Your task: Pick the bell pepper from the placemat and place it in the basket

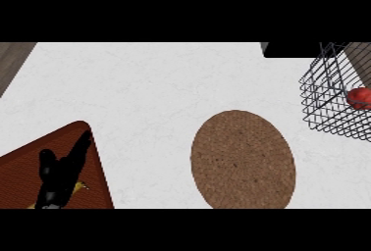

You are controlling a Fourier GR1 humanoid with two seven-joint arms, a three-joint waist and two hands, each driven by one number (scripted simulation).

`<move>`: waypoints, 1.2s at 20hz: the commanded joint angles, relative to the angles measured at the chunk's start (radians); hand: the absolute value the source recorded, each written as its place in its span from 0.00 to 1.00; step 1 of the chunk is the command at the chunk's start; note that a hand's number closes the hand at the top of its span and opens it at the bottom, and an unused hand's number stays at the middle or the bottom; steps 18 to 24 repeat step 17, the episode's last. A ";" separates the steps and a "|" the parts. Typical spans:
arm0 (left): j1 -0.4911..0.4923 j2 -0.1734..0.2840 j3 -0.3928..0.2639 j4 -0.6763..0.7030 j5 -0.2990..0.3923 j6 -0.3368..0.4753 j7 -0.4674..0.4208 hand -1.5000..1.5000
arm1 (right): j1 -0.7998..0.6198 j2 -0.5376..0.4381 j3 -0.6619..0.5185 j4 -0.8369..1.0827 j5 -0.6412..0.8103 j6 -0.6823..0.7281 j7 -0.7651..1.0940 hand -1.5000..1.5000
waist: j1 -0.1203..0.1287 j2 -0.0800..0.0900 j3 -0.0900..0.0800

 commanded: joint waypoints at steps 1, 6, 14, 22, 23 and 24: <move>0.006 -0.008 0.002 0.058 0.009 -0.015 0.056 0.50 | 0.001 -0.053 -0.031 0.114 -0.028 -0.027 -0.118 0.00 | 0.000 0.011 -0.012; 0.042 -0.004 0.016 0.057 0.011 -0.033 0.031 0.50 | 0.014 -0.029 -0.080 0.011 -0.100 -0.043 -0.072 0.00 | -0.011 0.006 -0.012; 0.082 0.019 0.041 0.013 0.028 -0.056 0.053 0.50 | 0.074 -0.160 -0.249 0.020 -0.215 0.004 -0.017 0.00 | -0.021 0.002 -0.013; 0.042 -0.041 0.000 0.042 -0.028 0.008 0.064 0.50 | 0.134 -0.235 -0.315 0.078 -0.260 0.059 -0.083 0.00 | -0.028 0.006 -0.012; 0.042 -0.041 0.000 0.042 -0.028 0.008 0.064 0.50 | 0.134 -0.235 -0.315 0.078 -0.260 0.059 -0.083 0.00 | -0.028 0.006 -0.012; 0.042 -0.041 0.000 0.042 -0.028 0.008 0.064 0.50 | 0.134 -0.235 -0.315 0.078 -0.260 0.059 -0.083 0.00 | -0.028 0.006 -0.012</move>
